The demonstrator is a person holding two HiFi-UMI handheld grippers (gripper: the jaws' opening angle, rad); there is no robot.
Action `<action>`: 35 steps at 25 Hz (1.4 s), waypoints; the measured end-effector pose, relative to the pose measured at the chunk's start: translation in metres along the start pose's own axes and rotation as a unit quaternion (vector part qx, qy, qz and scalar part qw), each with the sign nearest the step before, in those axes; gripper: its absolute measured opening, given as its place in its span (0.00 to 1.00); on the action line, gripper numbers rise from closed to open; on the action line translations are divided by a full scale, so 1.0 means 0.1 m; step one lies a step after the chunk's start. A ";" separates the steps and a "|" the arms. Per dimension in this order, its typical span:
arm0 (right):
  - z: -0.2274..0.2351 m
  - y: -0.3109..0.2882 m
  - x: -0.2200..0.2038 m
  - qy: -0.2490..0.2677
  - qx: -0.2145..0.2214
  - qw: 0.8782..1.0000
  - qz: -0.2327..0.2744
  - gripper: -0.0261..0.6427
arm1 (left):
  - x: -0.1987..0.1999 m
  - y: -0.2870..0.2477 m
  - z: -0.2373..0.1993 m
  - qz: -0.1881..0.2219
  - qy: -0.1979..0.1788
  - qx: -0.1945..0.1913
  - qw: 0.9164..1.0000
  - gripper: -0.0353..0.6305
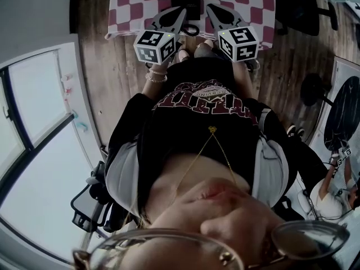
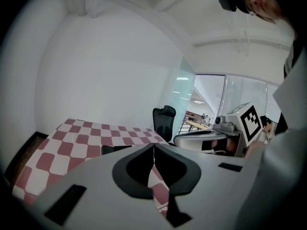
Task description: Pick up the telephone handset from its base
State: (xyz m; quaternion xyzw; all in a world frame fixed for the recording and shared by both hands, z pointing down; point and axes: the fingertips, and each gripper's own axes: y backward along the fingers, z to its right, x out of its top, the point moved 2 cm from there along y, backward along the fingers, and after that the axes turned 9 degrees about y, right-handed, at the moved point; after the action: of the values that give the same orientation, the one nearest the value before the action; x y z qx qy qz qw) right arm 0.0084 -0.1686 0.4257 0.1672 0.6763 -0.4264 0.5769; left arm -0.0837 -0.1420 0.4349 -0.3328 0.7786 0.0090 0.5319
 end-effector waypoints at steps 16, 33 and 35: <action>0.52 -0.37 0.20 0.020 0.064 0.998 -0.010 0.07 | 0.35 -0.51 -0.15 0.001 0.007 0.055 0.998 0.07; 0.61 -0.50 0.04 0.005 0.082 0.996 -0.023 0.07 | 0.33 -0.76 -0.24 -0.004 0.024 0.060 0.998 0.07; 0.62 -0.53 0.05 0.002 0.071 0.997 -0.024 0.07 | 0.37 -0.79 -0.27 -0.006 0.024 0.050 0.998 0.07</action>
State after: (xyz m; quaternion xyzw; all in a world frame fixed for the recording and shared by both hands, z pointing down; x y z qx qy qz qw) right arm 0.0086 -0.2488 0.4434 0.1925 0.6492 -0.4868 0.5519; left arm -0.0722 -0.2324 0.4425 -0.3100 0.7885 -0.0411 0.5296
